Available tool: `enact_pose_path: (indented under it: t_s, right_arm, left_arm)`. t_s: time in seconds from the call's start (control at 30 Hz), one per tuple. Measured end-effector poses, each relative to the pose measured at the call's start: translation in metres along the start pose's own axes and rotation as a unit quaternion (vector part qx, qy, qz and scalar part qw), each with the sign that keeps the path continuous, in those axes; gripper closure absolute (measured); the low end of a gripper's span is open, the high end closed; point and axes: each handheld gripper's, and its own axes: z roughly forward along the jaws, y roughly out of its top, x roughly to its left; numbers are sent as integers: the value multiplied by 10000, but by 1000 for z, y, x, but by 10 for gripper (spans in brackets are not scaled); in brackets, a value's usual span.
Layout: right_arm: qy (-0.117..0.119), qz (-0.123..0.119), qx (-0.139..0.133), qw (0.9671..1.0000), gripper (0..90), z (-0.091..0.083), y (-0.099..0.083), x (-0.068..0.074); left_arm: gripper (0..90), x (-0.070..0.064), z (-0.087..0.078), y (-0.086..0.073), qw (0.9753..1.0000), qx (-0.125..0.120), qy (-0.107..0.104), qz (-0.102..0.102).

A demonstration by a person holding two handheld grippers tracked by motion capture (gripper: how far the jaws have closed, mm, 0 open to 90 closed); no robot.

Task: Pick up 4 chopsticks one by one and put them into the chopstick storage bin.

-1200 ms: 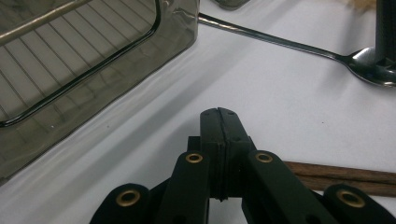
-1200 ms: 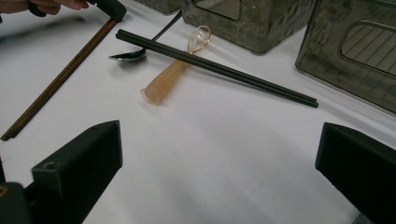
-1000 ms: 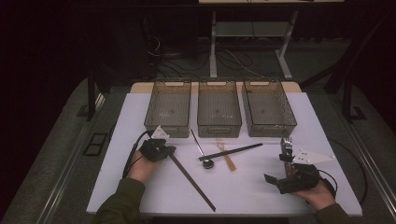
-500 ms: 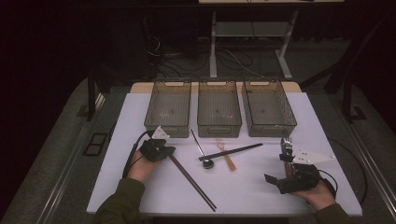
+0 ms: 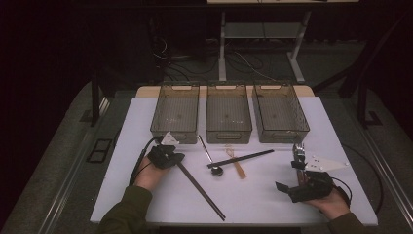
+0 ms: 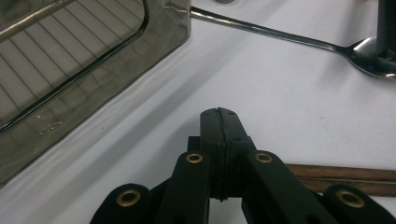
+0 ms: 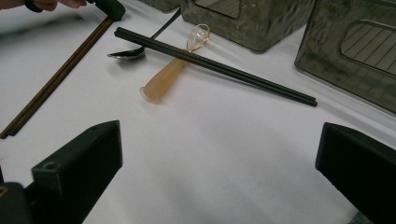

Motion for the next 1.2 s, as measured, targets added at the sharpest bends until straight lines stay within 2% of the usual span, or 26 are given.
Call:
enact_pose_path:
  t_s: [1.2]
  right_arm:
    - [-12,11,4,10000,4,-1,0,0]
  left_arm:
    - [900,3,-14,-9,9995,303,-23,33]
